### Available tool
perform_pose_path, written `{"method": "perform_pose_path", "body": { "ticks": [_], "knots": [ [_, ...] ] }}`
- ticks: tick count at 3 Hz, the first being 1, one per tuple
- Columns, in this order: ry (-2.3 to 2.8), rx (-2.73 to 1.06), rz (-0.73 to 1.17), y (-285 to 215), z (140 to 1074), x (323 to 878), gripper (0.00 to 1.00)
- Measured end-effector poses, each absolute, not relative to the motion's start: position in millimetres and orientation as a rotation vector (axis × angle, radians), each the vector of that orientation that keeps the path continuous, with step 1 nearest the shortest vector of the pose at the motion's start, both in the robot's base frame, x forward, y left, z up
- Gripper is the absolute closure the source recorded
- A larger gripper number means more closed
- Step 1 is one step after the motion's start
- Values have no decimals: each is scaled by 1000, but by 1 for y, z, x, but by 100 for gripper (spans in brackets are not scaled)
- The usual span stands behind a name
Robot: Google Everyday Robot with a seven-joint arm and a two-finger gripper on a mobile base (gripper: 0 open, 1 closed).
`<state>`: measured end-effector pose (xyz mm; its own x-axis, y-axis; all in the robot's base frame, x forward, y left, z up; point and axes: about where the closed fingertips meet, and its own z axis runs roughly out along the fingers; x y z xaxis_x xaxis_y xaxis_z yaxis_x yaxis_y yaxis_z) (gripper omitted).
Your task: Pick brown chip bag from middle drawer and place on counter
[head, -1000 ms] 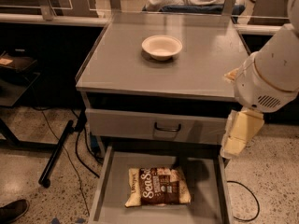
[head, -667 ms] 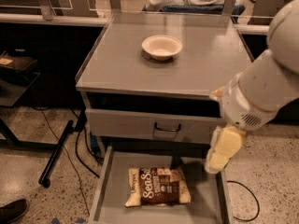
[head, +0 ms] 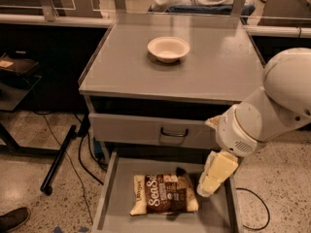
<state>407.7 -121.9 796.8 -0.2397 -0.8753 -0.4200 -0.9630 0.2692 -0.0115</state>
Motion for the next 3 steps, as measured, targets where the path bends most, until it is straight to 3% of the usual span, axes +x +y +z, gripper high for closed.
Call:
{"method": "perform_pose_path", "body": {
  "ticks": [1,3],
  "knots": [
    [2192,-1649,446,-110,771,399,0],
    [2222,-1641,720,-51,633,395,0]
  ]
}}
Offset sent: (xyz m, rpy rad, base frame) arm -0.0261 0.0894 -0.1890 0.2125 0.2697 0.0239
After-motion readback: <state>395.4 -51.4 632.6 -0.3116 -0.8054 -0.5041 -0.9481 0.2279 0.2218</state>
